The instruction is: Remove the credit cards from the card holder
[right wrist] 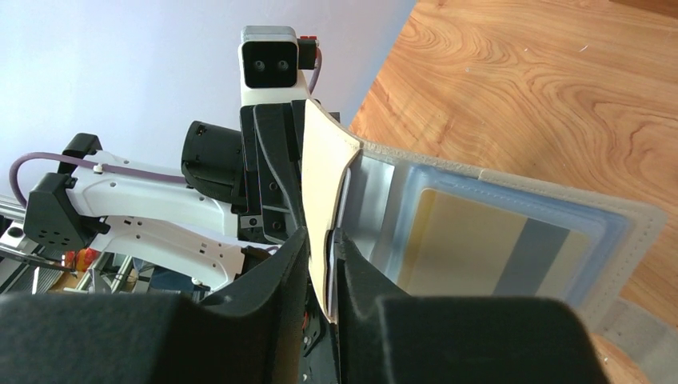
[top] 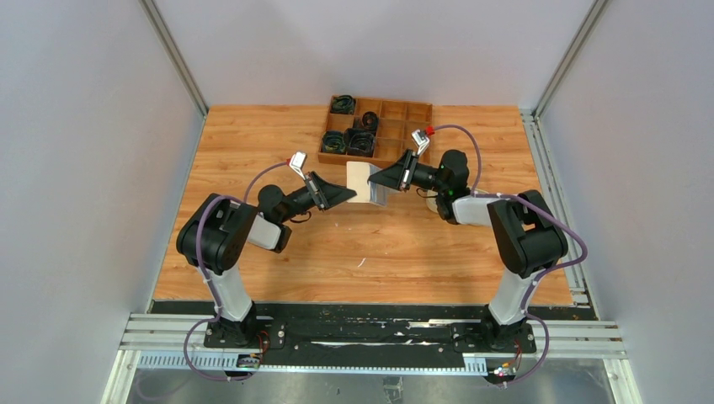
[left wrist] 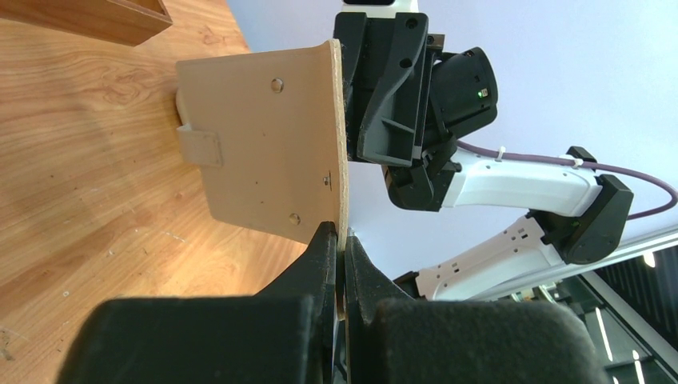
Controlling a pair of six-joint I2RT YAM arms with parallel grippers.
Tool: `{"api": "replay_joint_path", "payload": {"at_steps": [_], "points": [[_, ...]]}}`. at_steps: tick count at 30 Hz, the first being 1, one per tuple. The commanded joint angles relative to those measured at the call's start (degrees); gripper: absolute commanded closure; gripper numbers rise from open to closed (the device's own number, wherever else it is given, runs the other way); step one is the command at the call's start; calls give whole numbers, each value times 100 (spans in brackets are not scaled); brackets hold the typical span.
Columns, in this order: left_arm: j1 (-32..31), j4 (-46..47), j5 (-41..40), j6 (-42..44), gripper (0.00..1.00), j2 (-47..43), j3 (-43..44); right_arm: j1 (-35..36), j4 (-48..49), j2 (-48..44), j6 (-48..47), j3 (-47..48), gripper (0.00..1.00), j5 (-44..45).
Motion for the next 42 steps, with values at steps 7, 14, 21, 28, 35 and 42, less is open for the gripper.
{"api": "replay_joint_path", "payload": {"at_steps": [7,14,21,28,35,42], "points": [[-41,346,-22,-10,100,-140,75,335,-1,122,-26,-26,69,-281],[-40,354,-31,-6,100,-175,71,335,-190,139,-128,-91,64,-257],[-40,351,-24,-1,100,-219,104,355,-453,169,-293,-128,63,-270],[-31,350,-22,16,100,-250,87,408,-617,169,-365,-95,62,-332],[-22,350,-16,47,100,-215,32,423,-490,3,-272,-92,72,-365],[29,349,60,102,100,-208,-93,344,358,122,202,-232,71,-282]]}}
